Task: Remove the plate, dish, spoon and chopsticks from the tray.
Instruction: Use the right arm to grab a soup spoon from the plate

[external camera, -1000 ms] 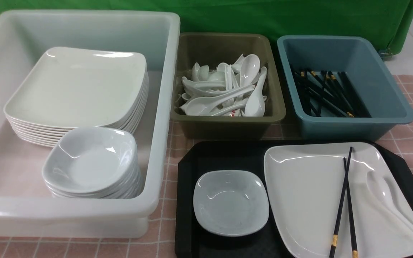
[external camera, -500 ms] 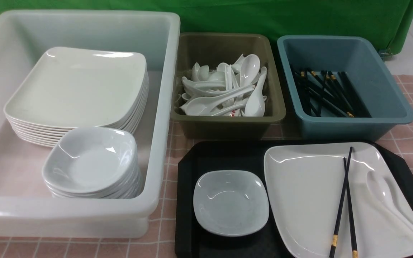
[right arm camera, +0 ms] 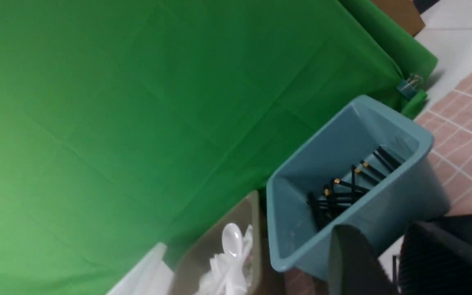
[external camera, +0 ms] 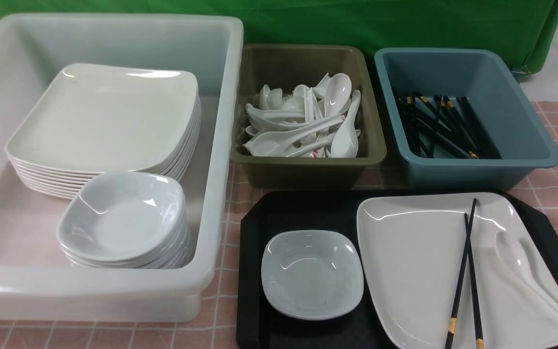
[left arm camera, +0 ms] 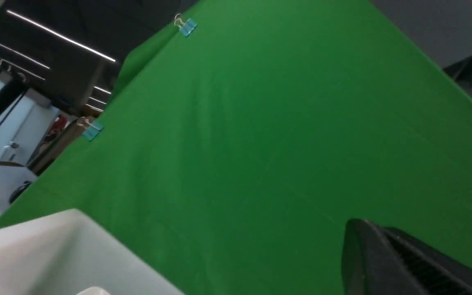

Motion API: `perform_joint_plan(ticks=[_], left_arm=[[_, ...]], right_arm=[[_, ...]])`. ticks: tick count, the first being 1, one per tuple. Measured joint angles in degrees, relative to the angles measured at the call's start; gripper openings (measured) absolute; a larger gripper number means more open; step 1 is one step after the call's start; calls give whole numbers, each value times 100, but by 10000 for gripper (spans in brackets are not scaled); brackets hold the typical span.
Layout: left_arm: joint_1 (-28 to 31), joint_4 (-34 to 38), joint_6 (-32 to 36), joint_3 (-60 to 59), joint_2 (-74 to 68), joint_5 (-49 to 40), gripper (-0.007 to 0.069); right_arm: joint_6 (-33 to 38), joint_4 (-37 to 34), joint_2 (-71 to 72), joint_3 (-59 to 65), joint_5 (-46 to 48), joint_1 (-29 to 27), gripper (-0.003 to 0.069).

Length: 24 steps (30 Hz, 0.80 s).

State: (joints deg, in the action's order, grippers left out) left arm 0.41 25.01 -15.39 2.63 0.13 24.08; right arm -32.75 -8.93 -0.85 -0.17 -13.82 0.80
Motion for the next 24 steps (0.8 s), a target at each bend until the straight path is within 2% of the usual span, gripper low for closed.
perform_joint_plan(ticks=[2, 5, 6, 7, 8, 9, 11, 13, 14, 15, 16, 17, 19, 21, 24], left_arm=[[0, -57, -5, 333, 2, -314, 20], [0, -453, -5, 1564, -346, -1561, 20], [0, -634, -5, 1884, -517, -1941, 20], [0, -817, -5, 2364, -894, -2679, 20], [0, -838, -5, 2443, -895, -2679, 20], [0, -948, 27, 2984, -1408, -3592, 20], [0, -983, 270, 3610, -2062, -4671, 20], [0, -915, 829, 4263, -2883, -5958, 20], [0, -874, 1036, 4384, -3176, -6371, 20], [0, -790, 1285, 4577, -3615, -6910, 20], [0, -777, 1322, 4628, -3685, -6989, 20], [0, -662, 1539, 4773, -4172, -7464, 20], [-5, -513, 1858, 4917, -4750, -7828, 20], [-32, -287, 2250, 5046, -5316, -7929, 20], [-305, 109, 2614, 5300, -5928, -7898, 4]], right_arm=[[-91, -6, 0, 0, -182, 0, 240], [-149, 84, -7, -20, -666, 0, 193], [-149, 244, -32, -125, -560, 6, 179], [-149, 572, -133, -349, -221, 55, 156], [-149, 634, -133, -412, -148, 55, 153], [-149, 1092, -423, -1023, 512, 190, 132], [102, 1398, -931, -1842, 1677, 454, 99], [812, 1535, -1822, -2930, 3080, 842, 57], [1120, 1559, -2067, -3186, 3478, 961, 44], [1519, 1586, -2570, -3665, 4408, 1202, 30], [1575, 1591, -2739, -3737, 4541, 1281, 30], [1903, 1632, -3346, -4270, 5399, 1540, 30], [2237, 1790, -4101, -4716, 6247, 1792, 30], [2438, 2057, -4777, -5006, 6794, 1901, 30], [2756, 2310, -5763, -5326, 7128, 1769, 30]])
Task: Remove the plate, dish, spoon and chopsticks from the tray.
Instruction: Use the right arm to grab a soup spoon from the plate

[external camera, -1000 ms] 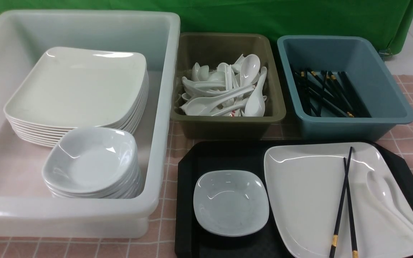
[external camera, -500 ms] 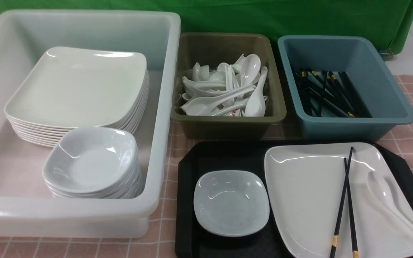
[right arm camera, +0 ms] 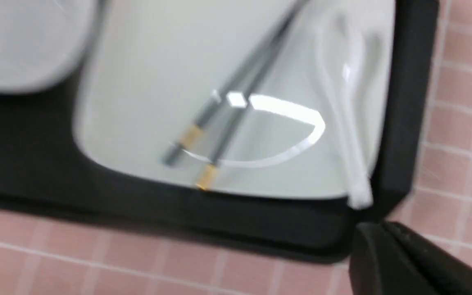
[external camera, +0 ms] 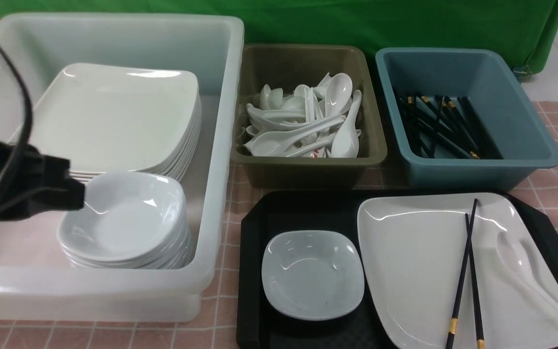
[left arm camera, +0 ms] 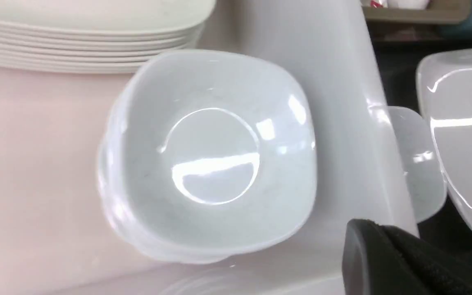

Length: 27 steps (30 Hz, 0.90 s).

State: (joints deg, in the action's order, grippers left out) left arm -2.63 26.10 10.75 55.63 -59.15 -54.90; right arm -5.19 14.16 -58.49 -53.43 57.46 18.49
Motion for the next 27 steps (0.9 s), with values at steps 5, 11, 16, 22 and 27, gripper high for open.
perform_joint_plan(ticks=[5, 11, 16, 22, 27], left_arm=[[-1502, 262, 226, 538, -751, 429, -11], [-3275, 141, 44, 1503, -1770, 547, -11], [-4270, -85, 270, 2664, -2961, 529, -11], [-4532, -116, 464, 3300, -3672, 530, -11], [-4537, -343, 542, 3359, -3920, 543, -5]], right_arm=[[904, -640, -1256, -347, 77, -763, 31], [1373, -1041, -2511, -439, -258, -1482, 225], [1623, -1101, -3369, -439, -997, -1534, 477], [1651, -1114, -3905, -443, -1452, -1534, 489], [1657, -1086, -4156, -443, -1813, -1534, 467]])
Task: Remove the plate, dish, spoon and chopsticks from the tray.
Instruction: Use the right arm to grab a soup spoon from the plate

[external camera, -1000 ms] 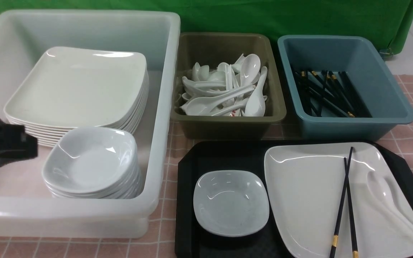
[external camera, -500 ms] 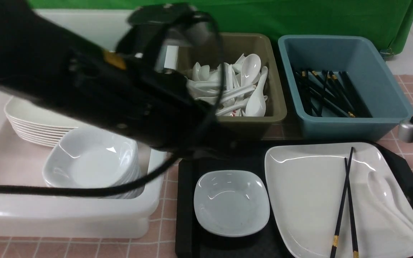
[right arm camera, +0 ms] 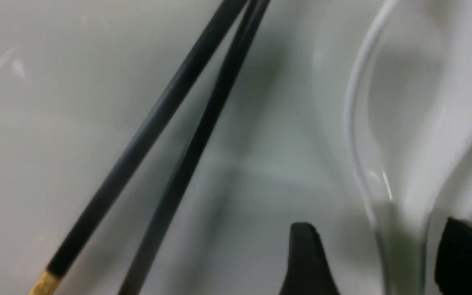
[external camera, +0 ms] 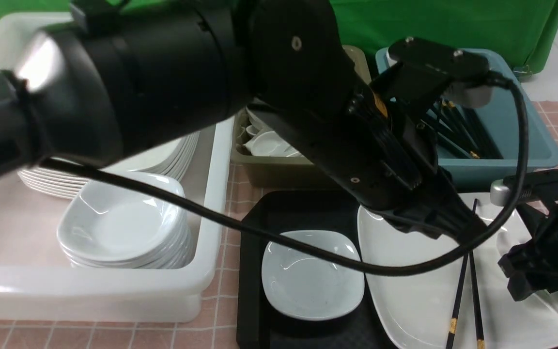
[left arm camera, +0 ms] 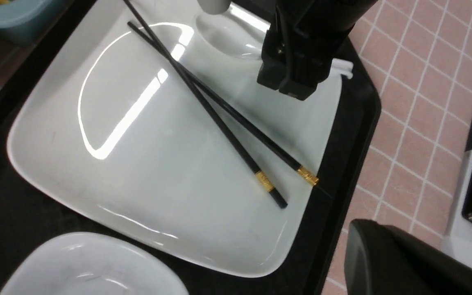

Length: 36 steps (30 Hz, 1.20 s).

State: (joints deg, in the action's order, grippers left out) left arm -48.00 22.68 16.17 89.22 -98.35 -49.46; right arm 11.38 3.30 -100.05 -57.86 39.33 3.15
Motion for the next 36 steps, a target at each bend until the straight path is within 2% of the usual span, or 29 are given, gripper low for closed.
perform_joint_plan(ticks=[5, 7, 8, 9, 10, 11, 19, 21, 23, 24, 25, 28, 32, 36], left_arm=[[0, -192, 10, 6, -6, 0, -3], [5, -191, 18, 6, -6, 0, -3], [5, -203, 18, 6, -6, 0, -3], [5, -208, 18, 6, -6, 0, -3], [16, -214, 18, 6, -6, 0, -3], [14, -214, 18, 6, -6, 0, -3], [147, -219, -25, 6, -6, 6, -3], [350, -254, -48, 6, 19, 6, -3], [604, -324, -89, 6, 95, -1, -3], [633, -324, -90, 6, 107, -1, -3], [863, -340, -121, 6, 182, -1, -3], [1518, -404, -132, 6, 435, -1, -3], [2026, -449, -139, 6, 601, -1, -3], [2547, -486, -139, 11, 702, -1, -3]], right_arm=[[11, 62, -211, 0, -133, -5, 458], [17, 48, -270, -15, -141, -5, 433], [24, 48, -291, -26, -147, -5, 384], [24, 53, -291, -26, -147, -5, 374], [31, 72, -291, -26, -150, -5, 265], [31, 72, -291, -28, -142, -5, 236], [26, -158, 192, -263, 524, -5, 244], [60, -673, 635, -550, 836, 7, 244], [392, -1298, 923, -878, 882, 112, 244], [435, -1364, 938, -919, 888, 125, 244], [653, -1855, 972, -1251, 923, 235, 244], [954, -2571, 657, -2212, 953, 685, 244], [952, -2753, 14, -3316, 828, 1102, 244], [684, -2810, -1208, -4936, 609, 1438, 244]])
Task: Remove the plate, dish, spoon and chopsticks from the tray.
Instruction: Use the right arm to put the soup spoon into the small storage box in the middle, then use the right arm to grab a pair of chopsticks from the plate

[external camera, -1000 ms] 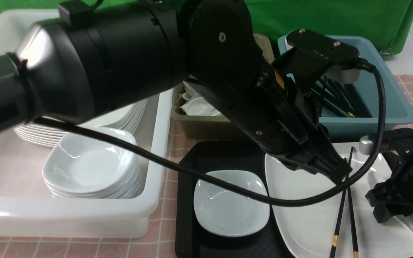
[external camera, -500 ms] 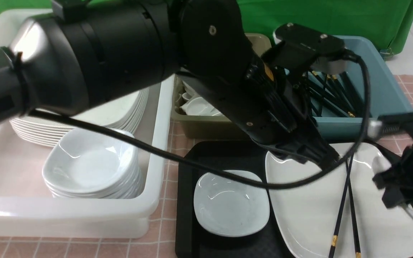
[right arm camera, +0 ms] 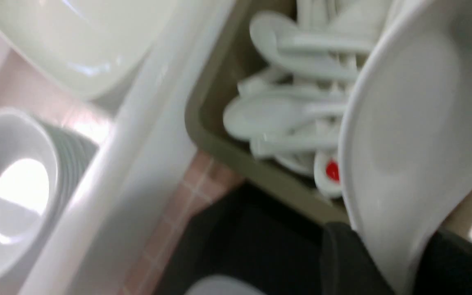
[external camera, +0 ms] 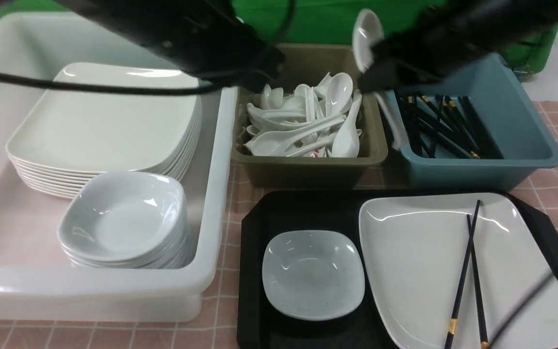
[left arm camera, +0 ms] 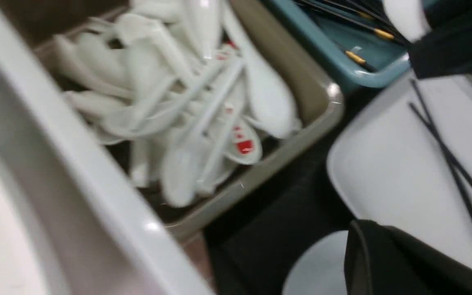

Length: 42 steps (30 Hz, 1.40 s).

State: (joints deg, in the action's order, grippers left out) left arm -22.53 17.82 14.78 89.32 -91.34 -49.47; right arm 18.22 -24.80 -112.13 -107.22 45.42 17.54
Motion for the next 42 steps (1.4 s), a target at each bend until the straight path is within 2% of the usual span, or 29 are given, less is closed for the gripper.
perform_joint_plan(ticks=[1, 3, 8, 11, 12, 13, 14, 15, 19, 21, 24, 25, 26, 28, 30, 32, 34, 36, 37, 38, 39, 40, 42], left_arm=[[186, -41, 0, 0, 6, -41, -3], [296, -56, 0, 0, 6, -99, -3], [358, -116, 0, 0, 6, -233, -3], [358, -116, 0, 0, 6, -292, -3], [358, -111, 0, 0, 6, -298, -3], [358, -111, 0, 0, 6, -305, -3], [358, -111, 0, 0, 6, -317, -3], [358, -111, 0, 0, 6, -352, -3], [358, -62, 0, 0, 6, -519, -3], [358, -21, 6, 0, 6, -574, -3], [184, 35, 169, 0, 95, -753, -3], [166, 35, 174, 0, 100, -764, -3], [-31, -1, 209, 0, 152, -847, -3], [-292, -31, 259, 0, 190, -985, -3], [-643, -135, 276, 0, 219, -1191, -3], [-990, -201, 276, 0, 226, -1375, -3], [-1291, -311, 264, 0, 226, -1456, -3], [-1543, -352, 259, -7, 226, -1443, -3], [-1565, -352, 259, -13, 226, -1428, -3], [-1757, -359, 259, -65, 230, -1340, -3], [-1757, -364, 259, -75, 230, -1340, -3], [-1902, -394, 242, -183, 232, -1190, -3], [-2004, -423, 221, -369, 237, -994, -3]], right_arm=[[-133, -13, -571, -707, -69, 74, 244], [-245, -13, -1103, -1361, -132, 109, 244], [-610, -19, -2133, -2514, -208, 115, 244], [-735, -6, -2550, -2932, -148, 115, 304], [-763, 5, -2638, -3020, -64, 115, 386], [-763, 6, -2638, -3026, -47, 115, 395], [-770, 12, -2626, -3107, 192, 109, 465], [-770, 26, -2596, -3189, 416, 96, 490], [-776, 35, -2365, -3590, 1554, 18, 511], [-882, 128, -2177, -3693, 1943, -24, 480], [-1249, 595, -1320, -3557, 1947, -132, 248], [-1275, 664, -1264, -3530, 1947, -138, 193], [-1367, 909, -799, -3237, 1947, -145, 94], [-1428, 1088, -267, -2696, 1947, -145, 49], [-1466, 1314, 265, -1936, 1947, -139, 50], [-1569, 1620, 826, -887, 1942, -139, 101], [-1855, 1977, 1337, 363, 1931, -139, 195], [-2038, 2227, 1607, 1261, 1919, -139, 319], [-2108, 2269, 1662, 1475, 1911, -139, 332], [-2260, 2376, 1827, 2300, 1834, -139, 447], [-2274, 2391, 1854, 2492, 1814, -139, 447], [-2407, 2417, 1900, 3099, 1526, -139, 538], [-2595, 2424, 1845, 3787, 985, -139, 622]])
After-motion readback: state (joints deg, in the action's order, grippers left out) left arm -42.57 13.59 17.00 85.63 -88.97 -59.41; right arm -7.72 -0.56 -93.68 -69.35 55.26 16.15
